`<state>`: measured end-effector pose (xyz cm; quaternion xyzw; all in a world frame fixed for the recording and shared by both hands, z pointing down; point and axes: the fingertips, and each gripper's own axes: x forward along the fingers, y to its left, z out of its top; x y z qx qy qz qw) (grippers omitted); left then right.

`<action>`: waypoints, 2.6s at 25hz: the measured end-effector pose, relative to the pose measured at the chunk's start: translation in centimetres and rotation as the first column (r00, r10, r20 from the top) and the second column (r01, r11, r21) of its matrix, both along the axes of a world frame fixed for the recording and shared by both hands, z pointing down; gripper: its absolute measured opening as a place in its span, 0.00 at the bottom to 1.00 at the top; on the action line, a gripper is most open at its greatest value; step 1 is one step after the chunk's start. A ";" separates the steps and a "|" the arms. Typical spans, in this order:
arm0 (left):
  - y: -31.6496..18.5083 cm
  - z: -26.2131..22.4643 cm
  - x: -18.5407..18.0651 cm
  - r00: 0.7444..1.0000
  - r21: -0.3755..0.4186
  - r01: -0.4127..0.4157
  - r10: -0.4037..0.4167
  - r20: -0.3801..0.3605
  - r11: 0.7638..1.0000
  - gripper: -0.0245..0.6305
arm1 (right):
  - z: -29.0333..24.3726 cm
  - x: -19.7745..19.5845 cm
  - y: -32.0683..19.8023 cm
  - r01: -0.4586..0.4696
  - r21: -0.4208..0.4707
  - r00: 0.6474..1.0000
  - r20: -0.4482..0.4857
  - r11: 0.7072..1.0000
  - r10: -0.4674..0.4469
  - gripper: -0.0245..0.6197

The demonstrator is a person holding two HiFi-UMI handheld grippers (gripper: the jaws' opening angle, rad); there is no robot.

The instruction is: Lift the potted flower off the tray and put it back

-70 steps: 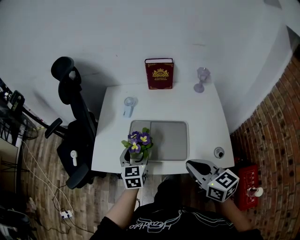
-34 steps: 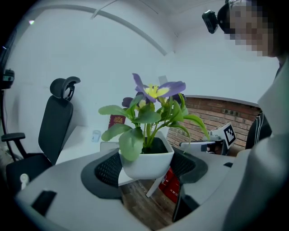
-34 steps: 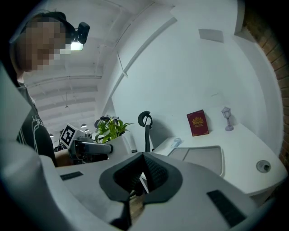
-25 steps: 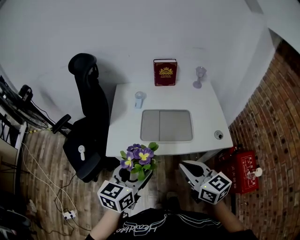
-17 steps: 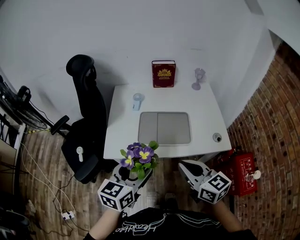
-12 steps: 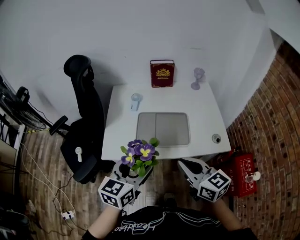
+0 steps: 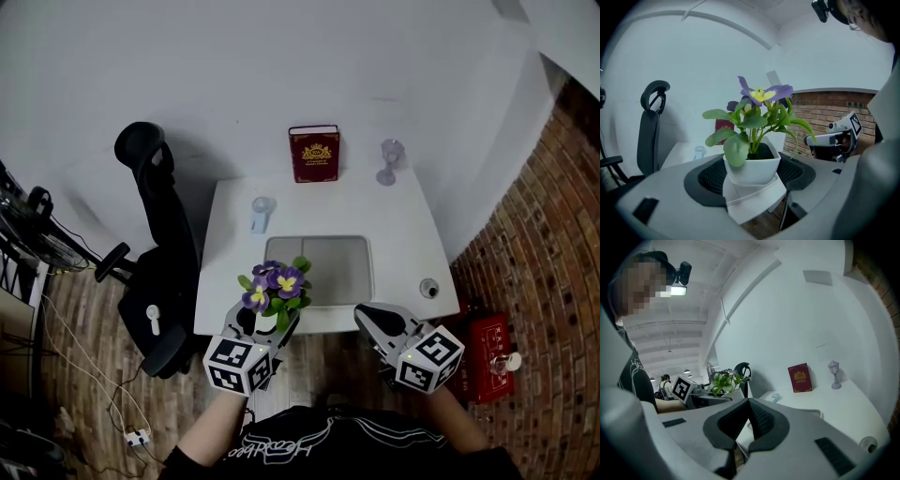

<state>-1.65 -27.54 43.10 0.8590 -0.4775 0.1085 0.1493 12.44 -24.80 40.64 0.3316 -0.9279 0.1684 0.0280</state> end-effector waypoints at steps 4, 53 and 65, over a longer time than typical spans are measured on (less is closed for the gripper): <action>-2.5 1.4 -0.3 0.999 -0.010 0.042 -0.042 0.006 0.999 0.57 | 0.2 0.7 -1.7 0.003 0.005 1.000 -0.009 1.000 -0.003 0.04; -7.1 15.6 -2.7 0.981 -0.168 0.182 -0.167 0.098 0.969 0.57 | 3.6 1.4 -5.0 0.076 -0.062 0.997 -0.025 0.995 -0.077 0.04; 0.0 10.1 -2.6 0.999 -0.178 0.031 -0.033 -0.008 0.984 0.57 | 1.8 -2.3 0.2 0.114 -0.098 0.993 0.039 0.989 -0.111 0.04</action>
